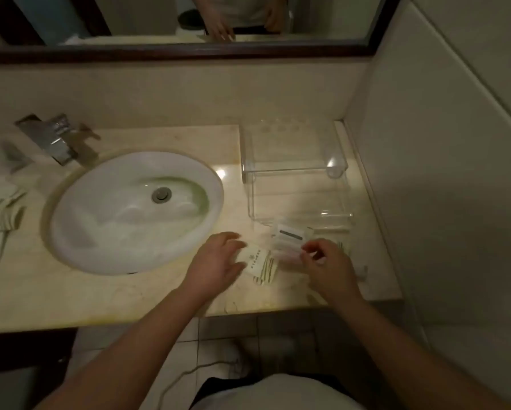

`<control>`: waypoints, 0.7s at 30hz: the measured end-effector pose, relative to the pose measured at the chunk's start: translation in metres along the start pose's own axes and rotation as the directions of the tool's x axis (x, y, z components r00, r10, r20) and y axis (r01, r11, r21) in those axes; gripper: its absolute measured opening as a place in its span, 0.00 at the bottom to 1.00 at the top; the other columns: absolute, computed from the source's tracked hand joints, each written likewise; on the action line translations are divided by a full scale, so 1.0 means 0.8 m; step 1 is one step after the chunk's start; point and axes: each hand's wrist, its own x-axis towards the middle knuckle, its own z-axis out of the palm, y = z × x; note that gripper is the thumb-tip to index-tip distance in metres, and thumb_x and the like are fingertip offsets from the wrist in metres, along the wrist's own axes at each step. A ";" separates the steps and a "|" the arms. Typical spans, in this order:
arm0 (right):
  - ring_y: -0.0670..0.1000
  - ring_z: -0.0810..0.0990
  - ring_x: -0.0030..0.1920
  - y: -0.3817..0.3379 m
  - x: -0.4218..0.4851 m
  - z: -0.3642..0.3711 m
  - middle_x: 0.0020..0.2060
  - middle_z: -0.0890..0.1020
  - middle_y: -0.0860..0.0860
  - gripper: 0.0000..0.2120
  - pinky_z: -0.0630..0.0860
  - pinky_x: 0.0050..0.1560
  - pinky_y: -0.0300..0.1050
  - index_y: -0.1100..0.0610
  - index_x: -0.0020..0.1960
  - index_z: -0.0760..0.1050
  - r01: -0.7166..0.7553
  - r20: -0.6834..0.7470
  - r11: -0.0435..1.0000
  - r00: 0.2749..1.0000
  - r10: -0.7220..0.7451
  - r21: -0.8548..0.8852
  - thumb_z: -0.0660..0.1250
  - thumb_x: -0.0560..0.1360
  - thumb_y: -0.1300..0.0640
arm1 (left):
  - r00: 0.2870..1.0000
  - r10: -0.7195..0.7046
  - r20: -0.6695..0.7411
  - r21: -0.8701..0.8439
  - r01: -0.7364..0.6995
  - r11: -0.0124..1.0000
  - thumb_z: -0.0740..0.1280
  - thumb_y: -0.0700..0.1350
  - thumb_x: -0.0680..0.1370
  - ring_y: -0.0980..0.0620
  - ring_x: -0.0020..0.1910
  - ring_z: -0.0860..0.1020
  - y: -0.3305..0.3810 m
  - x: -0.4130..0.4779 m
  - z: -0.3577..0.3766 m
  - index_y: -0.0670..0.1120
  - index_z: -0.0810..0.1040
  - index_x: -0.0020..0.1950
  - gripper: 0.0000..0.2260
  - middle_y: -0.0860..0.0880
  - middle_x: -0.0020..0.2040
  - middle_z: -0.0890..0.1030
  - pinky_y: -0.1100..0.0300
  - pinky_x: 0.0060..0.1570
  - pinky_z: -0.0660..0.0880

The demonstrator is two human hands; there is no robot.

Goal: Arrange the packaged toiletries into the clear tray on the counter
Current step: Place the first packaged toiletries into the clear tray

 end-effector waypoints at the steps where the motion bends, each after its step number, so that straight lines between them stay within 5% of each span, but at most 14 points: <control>1: 0.42 0.78 0.42 -0.004 0.004 0.000 0.42 0.79 0.44 0.04 0.75 0.38 0.38 0.48 0.48 0.78 0.008 -0.033 1.000 0.999 -0.009 -0.027 0.70 0.73 0.53 | 0.998 0.026 0.050 0.049 -0.028 0.998 0.70 0.53 0.72 0.47 0.65 0.71 0.001 0.008 0.006 0.49 0.76 0.64 0.22 0.47 0.67 0.74 0.53 0.63 0.69; 5: 0.44 0.78 0.42 -0.015 0.007 0.010 0.42 0.77 0.42 0.04 0.81 0.39 0.44 0.48 0.47 0.77 -0.008 0.007 0.997 1.000 0.009 -0.079 0.69 0.73 0.51 | 0.980 0.000 0.198 0.209 -0.042 0.977 0.73 0.55 0.69 0.46 0.70 0.65 0.006 0.023 0.018 0.51 0.68 0.72 0.33 0.49 0.72 0.69 0.51 0.66 0.66; 10: 0.42 0.80 0.42 -0.025 -0.011 0.035 0.45 0.80 0.43 0.06 0.83 0.43 0.45 0.46 0.50 0.76 0.084 0.180 0.976 0.983 -0.047 -0.202 0.67 0.75 0.46 | 0.994 0.017 0.108 0.190 -0.037 0.981 0.74 0.57 0.67 0.49 0.59 0.69 -0.009 0.027 0.017 0.50 0.72 0.67 0.31 0.50 0.61 0.75 0.55 0.56 0.69; 16: 0.48 0.81 0.50 -0.039 -0.024 0.073 0.57 0.81 0.47 0.19 0.77 0.52 0.45 0.48 0.64 0.75 0.206 0.249 0.904 0.962 -0.115 -0.375 0.67 0.74 0.46 | 0.984 -0.177 -0.022 -0.176 0.170 0.970 0.74 0.47 0.69 0.50 0.48 0.71 -0.030 0.014 0.011 0.49 0.72 0.45 0.12 0.51 0.46 0.74 0.55 0.44 0.69; 21: 0.53 0.78 0.61 -0.055 -0.011 0.104 0.69 0.72 0.48 0.22 0.76 0.53 0.49 0.49 0.68 0.68 0.254 0.239 0.869 0.957 -0.163 -0.425 0.64 0.76 0.46 | 0.908 -0.411 -0.082 -0.547 0.304 0.780 0.73 0.40 0.72 0.53 0.48 0.77 -0.042 -0.004 -0.012 0.47 0.75 0.40 0.08 0.50 0.48 0.80 0.59 0.48 0.70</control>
